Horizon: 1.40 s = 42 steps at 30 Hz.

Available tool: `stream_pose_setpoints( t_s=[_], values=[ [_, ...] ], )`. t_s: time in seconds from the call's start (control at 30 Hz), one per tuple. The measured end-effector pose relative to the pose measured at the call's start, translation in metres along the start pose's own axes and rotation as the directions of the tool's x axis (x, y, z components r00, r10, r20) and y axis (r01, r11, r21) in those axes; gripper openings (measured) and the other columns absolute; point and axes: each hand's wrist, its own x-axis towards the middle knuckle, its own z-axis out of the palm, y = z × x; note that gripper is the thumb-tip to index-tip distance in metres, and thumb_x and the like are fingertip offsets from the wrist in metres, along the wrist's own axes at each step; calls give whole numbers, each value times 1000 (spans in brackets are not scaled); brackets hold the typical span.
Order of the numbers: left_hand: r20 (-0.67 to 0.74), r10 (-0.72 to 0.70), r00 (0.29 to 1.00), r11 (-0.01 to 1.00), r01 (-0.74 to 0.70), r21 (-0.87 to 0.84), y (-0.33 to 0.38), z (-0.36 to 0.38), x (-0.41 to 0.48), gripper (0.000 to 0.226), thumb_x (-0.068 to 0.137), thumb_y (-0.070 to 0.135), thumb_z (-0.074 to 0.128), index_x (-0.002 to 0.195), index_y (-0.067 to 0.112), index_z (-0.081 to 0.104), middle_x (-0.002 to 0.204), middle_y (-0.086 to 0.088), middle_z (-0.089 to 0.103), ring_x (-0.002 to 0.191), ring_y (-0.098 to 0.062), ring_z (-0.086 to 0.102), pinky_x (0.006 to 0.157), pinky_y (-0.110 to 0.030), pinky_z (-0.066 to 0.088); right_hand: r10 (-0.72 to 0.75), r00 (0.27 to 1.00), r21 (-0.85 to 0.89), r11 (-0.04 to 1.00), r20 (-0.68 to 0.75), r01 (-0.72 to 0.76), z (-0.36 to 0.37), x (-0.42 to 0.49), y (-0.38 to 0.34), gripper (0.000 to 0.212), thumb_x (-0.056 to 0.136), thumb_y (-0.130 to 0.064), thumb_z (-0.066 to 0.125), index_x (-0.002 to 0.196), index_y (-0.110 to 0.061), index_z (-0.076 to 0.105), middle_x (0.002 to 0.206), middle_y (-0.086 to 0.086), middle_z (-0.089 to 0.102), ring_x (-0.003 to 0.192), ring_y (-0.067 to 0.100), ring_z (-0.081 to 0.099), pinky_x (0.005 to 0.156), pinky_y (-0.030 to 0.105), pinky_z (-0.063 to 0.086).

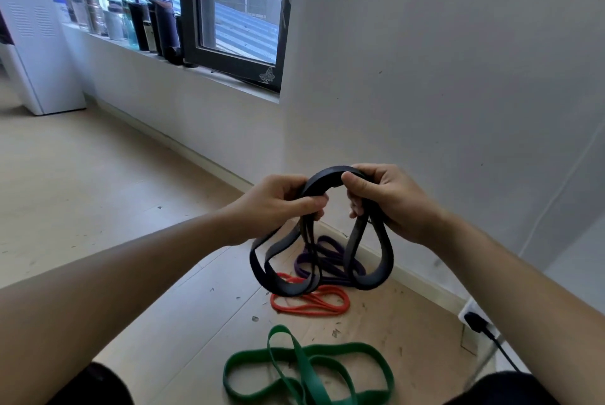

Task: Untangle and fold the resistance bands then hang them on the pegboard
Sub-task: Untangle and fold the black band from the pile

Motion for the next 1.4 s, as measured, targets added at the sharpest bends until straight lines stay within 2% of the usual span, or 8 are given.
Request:
stream_pose_setpoints(
  t_s=[0.2, 0.3, 0.47, 0.57, 0.8, 1.07, 1.23, 1.4],
  values=[
    [32, -6, 999, 999, 5, 31, 5, -5, 1, 26, 97, 19, 63, 113, 0, 69, 89, -10, 73, 87, -20, 72, 82, -27, 56, 60, 994, -145, 988, 87, -47, -5, -5, 0, 31, 90, -20, 70, 115, -2, 68, 96, 17, 73, 87, 30, 72, 82, 35, 59],
    [73, -7, 997, 996, 0, 93, 5, -5, 1, 28, 93, 22, 66, 112, 2, 70, 93, -13, 75, 88, -23, 74, 84, -32, 59, 3, 997, -278, 960, 72, 18, -1, -2, -4, 28, 89, -19, 73, 112, -4, 69, 100, 17, 75, 90, 31, 74, 86, 40, 61],
    [143, -1, 990, 945, -46, 323, 7, -12, 2, 27, 89, 33, 74, 100, 8, 74, 86, -22, 70, 80, -43, 66, 74, -54, 54, -11, 990, -707, 699, 142, 109, -2, 0, -13, 22, 85, -23, 81, 105, -19, 74, 86, -2, 73, 78, 13, 70, 72, 36, 60],
    [204, -8, 979, 894, -84, 440, 3, -16, 4, 7, 92, 26, 75, 95, 20, 75, 74, -4, 67, 69, -27, 63, 69, -47, 50, 30, 978, -760, 634, 205, 140, 3, -1, -13, 23, 83, -18, 82, 104, -23, 73, 84, -7, 71, 79, 10, 69, 70, 32, 59],
    [192, -34, 981, 876, -63, 478, -2, -27, 0, 24, 88, 11, 76, 112, 15, 75, 93, 8, 77, 91, -9, 74, 92, -31, 58, 19, 983, -724, 679, 182, 121, 2, -1, -12, 17, 90, -19, 74, 107, -17, 74, 88, -1, 72, 82, 16, 68, 77, 47, 57],
    [116, -11, 993, 755, -68, 652, -6, -25, 1, 37, 84, 7, 72, 109, 33, 71, 90, 19, 75, 91, 4, 70, 86, -33, 60, 76, 984, -724, 686, 162, 67, -4, -4, -12, 16, 93, -22, 73, 109, -17, 73, 87, 3, 72, 79, 21, 70, 70, 41, 59],
    [146, -21, 989, 899, -45, 436, -14, -19, -2, 10, 94, 14, 69, 100, 22, 71, 85, 9, 70, 84, -9, 68, 83, -35, 54, 47, 993, -559, 829, 109, 22, -6, -8, -15, 23, 95, -10, 69, 117, -8, 68, 91, 12, 72, 78, 28, 74, 64, 33, 63],
    [124, -136, 983, 985, 121, 122, -13, -2, -3, 42, 91, 21, 73, 131, 16, 62, 123, -4, 71, 117, -14, 67, 104, -33, 52, -40, 997, -368, 928, 68, 62, -5, -10, -14, 42, 96, -3, 65, 136, -13, 61, 107, 25, 69, 94, 34, 73, 72, 38, 64]
  ],
)
